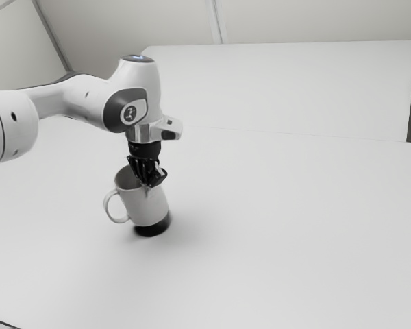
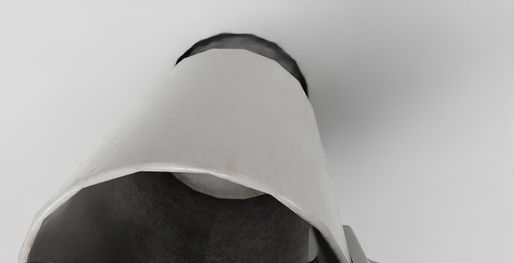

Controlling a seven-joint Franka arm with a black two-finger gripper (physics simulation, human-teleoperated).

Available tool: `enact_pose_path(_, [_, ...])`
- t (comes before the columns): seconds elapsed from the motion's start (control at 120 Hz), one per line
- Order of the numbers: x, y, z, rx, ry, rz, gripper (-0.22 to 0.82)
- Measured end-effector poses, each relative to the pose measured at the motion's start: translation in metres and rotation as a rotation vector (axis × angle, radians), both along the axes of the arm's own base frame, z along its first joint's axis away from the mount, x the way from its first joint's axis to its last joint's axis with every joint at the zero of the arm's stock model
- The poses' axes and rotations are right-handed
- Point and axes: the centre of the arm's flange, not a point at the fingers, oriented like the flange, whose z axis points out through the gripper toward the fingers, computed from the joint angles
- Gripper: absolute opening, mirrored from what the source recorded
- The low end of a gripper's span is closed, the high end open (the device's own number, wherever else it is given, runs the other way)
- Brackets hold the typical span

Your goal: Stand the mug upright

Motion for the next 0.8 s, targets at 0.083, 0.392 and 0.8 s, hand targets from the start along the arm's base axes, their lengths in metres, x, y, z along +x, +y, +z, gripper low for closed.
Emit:
enact_pose_path(0.083, [0.005,-0.013,-0.002,0.006,-0.008,0.001,-0.18])
enact_pose_path(0.392, [0.020,-0.028,-0.014,0.020,-0.013,0.040,-0.18])
enact_pose_path(0.8, [0.027,-0.026,-0.037,0.012,-0.006,0.105,-0.18])
